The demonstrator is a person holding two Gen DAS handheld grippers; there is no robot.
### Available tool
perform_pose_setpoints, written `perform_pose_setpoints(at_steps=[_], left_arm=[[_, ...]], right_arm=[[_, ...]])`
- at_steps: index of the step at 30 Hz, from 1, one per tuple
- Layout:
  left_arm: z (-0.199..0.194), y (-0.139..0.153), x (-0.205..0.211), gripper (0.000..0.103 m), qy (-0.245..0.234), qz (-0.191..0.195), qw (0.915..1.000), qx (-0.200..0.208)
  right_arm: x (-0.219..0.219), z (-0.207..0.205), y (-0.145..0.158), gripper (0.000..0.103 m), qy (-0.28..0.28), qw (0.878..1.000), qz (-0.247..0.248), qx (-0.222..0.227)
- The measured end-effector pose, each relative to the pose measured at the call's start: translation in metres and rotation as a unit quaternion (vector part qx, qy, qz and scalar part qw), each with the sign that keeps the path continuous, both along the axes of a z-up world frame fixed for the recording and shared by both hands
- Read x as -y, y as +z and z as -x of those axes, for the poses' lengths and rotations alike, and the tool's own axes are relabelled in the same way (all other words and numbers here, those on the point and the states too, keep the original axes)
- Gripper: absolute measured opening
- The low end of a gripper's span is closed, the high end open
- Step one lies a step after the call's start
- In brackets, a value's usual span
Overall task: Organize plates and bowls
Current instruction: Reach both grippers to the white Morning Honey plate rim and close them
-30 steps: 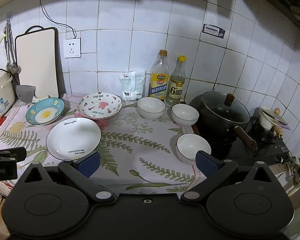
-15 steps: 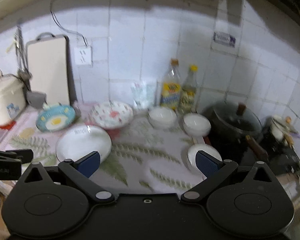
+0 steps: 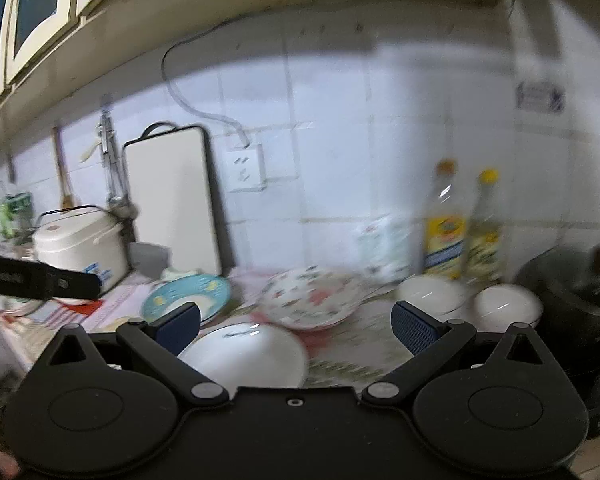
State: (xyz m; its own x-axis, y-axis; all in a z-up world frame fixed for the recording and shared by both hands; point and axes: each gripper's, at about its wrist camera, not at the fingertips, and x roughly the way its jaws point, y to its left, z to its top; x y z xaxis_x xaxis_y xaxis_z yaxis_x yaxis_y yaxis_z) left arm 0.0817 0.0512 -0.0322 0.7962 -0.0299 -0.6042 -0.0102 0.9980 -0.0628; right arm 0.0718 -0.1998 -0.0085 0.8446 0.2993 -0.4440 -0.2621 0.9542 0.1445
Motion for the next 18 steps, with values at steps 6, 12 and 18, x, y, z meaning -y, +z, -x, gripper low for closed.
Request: perform_pose_setpoints(at_steps=[6,12,18], left_arm=[[-0.042,-0.059,-0.01,0.099,-0.003,0.005,0.9995,-0.03],[-0.067,-0.104,-0.02,0.099,-0.023,0.019,0.9995,-0.011],[-0.097,-0.143,-0.031,0.095,-0.009,0.023,0.9981,-0.056]], right_arm=[[-0.012,-0.032,-0.054,0.103,0.043,0.999,-0.029,-0.017],[-0.019,-0.067,-0.099,0.097,0.054,0.997,-0.03,-0.046],[-0.019,-0.095,-0.135,0.094,0.057,0.995,-0.034,-0.08]])
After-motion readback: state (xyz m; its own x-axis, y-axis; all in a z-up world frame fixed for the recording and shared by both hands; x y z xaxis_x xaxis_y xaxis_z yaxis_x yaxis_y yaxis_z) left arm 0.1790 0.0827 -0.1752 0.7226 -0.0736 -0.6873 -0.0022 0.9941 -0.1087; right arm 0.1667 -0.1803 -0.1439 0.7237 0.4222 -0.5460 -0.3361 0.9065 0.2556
